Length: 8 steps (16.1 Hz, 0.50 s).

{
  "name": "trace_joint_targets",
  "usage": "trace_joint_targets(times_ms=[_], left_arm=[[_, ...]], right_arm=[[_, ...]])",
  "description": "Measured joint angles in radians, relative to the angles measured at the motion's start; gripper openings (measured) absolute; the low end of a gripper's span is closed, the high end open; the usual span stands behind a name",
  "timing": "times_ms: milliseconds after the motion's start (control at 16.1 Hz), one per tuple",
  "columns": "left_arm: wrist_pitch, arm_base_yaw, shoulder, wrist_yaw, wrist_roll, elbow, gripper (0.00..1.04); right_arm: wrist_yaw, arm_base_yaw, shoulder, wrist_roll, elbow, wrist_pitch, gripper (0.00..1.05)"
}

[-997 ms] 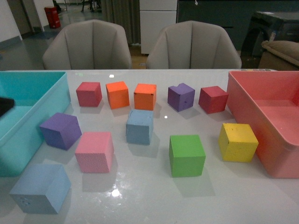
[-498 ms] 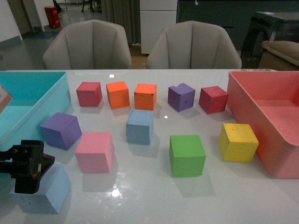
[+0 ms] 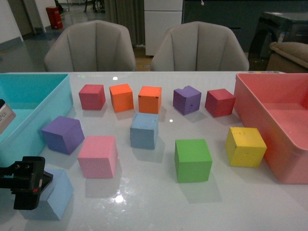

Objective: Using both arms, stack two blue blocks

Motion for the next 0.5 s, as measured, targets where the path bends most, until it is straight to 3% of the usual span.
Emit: trace_joint_targets(times_ms=[498], left_arm=[[0.085,-0.053,0.115,-0.055,-0.017,0.006,0.98]], right_arm=[[0.0,0.0,0.0,0.0,0.0,0.0,0.98]])
